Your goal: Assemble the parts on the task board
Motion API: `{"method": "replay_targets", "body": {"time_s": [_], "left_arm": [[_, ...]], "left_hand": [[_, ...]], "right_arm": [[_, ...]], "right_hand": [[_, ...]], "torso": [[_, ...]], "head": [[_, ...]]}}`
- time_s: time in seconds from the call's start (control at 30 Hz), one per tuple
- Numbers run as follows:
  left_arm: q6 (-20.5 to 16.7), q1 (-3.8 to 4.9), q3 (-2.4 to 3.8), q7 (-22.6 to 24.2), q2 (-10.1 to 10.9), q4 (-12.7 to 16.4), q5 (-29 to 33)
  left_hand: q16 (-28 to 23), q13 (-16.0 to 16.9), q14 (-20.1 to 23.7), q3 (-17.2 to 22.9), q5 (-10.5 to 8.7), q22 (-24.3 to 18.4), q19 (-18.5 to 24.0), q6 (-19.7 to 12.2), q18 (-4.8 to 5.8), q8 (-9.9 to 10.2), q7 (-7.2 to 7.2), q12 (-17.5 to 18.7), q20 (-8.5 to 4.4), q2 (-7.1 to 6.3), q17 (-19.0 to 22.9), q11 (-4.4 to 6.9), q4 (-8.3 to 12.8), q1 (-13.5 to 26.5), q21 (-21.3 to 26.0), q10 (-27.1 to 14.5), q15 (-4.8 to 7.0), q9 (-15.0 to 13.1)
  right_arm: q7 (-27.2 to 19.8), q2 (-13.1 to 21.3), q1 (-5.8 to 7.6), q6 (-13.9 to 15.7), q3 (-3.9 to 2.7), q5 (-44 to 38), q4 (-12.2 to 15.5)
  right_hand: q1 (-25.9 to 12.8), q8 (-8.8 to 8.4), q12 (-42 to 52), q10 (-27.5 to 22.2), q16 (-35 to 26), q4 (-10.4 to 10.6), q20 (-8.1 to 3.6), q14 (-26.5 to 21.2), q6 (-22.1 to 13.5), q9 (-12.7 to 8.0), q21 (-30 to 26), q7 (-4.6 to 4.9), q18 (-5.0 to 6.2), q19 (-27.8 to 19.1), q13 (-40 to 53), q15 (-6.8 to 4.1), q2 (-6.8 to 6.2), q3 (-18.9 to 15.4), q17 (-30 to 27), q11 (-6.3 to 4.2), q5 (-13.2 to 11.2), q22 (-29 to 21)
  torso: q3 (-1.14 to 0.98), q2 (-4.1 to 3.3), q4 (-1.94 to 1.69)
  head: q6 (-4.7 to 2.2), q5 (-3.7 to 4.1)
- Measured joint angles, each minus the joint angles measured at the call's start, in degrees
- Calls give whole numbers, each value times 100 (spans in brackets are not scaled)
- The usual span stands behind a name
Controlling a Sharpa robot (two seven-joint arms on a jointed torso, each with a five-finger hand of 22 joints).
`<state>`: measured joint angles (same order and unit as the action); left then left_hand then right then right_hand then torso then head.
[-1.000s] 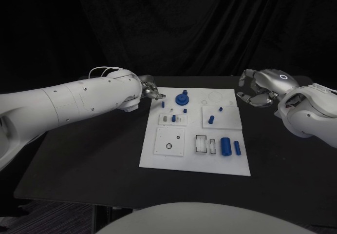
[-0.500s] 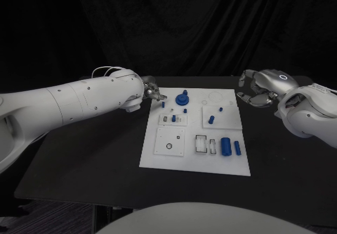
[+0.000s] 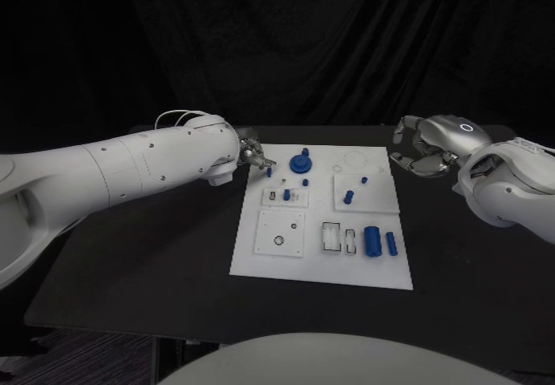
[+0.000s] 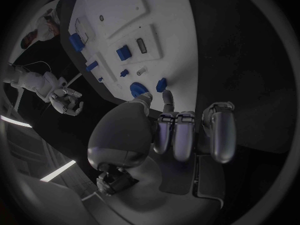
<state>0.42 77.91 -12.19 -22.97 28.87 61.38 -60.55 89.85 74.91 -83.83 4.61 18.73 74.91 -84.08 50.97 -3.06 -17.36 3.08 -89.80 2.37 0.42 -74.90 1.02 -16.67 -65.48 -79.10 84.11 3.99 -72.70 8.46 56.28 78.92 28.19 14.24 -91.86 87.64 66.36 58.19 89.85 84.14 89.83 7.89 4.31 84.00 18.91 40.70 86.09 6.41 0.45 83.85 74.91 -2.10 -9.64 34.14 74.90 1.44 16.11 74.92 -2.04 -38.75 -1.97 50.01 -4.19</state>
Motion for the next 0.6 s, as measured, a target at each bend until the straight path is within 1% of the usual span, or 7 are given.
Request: {"method": "replay_targets", "body": {"time_s": [0.2, 0.27, 0.43, 0.5, 0.6], "left_arm": [[8, -12, 0, 16, -24, -14, 3], [5, -16, -1, 29, -32, -16, 4], [5, -21, -1, 55, -54, -31, 7], [10, -21, -1, 57, -66, -48, 7], [26, -23, -1, 57, -75, -66, 8]], "left_hand": [[0, 0, 0, 0, 0, 0, 0, 0, 0, 0, 0, 0, 0, 0, 0, 0, 0, 0, 0, 0, 0, 6], [0, 0, 0, 0, 0, 0, 0, 0, 0, 0, 0, 0, 0, 0, 0, 0, 0, 0, 0, 0, 0, 6], [0, 0, 0, 0, 0, 0, 0, 0, 0, 0, 0, 0, 0, 0, 0, 0, 0, 0, 25, 0, 0, 17], [0, 0, -22, 0, 0, 0, 0, 0, 0, 23, 0, 0, 0, 0, 0, 0, 0, 0, 25, 0, -22, 24], [0, 0, -21, 24, 0, 0, 0, 0, 0, 23, 0, 0, 0, 0, 0, 0, 24, 0, 57, 0, -22, 31]], "right_arm": [[5, 8, 0, -24, 0, -1, 6], [7, 8, 0, -33, 0, -1, 7], [10, 11, 0, -54, 0, -2, 10], [11, 11, 0, -61, 0, -2, 12], [11, 12, 0, -68, 0, -2, 13]], "right_hand": [[0, 0, 0, 0, 0, 0, 0, 0, 0, 0, 0, 0, 0, 0, 0, 0, 0, 0, 0, 0, 0, 0], [23, 0, 0, 0, 0, 0, 0, 0, 0, 0, 0, 0, 0, 0, 0, 0, 23, 0, 0, 0, 0, 0], [23, 0, 0, 0, 0, 0, 0, 0, 0, -6, 0, 0, 0, 0, 0, 0, 23, 0, 0, 0, 0, -1], [23, 0, 0, 0, 0, 0, 0, 0, 0, -6, 0, 0, 0, 0, 0, 0, 23, 0, 0, 0, 0, -1], [40, 0, 0, 0, 0, 0, 0, 0, 21, -6, 0, -21, 0, 0, 0, 0, 40, 0, 0, 0, 0, -1]], "torso": [[0, -1, -1], [1, -1, -1], [1, -2, -1], [1, -2, -1], [1, -2, -1]], "head": [[0, 18], [0, 16], [0, 10], [0, 8], [0, 7]]}}
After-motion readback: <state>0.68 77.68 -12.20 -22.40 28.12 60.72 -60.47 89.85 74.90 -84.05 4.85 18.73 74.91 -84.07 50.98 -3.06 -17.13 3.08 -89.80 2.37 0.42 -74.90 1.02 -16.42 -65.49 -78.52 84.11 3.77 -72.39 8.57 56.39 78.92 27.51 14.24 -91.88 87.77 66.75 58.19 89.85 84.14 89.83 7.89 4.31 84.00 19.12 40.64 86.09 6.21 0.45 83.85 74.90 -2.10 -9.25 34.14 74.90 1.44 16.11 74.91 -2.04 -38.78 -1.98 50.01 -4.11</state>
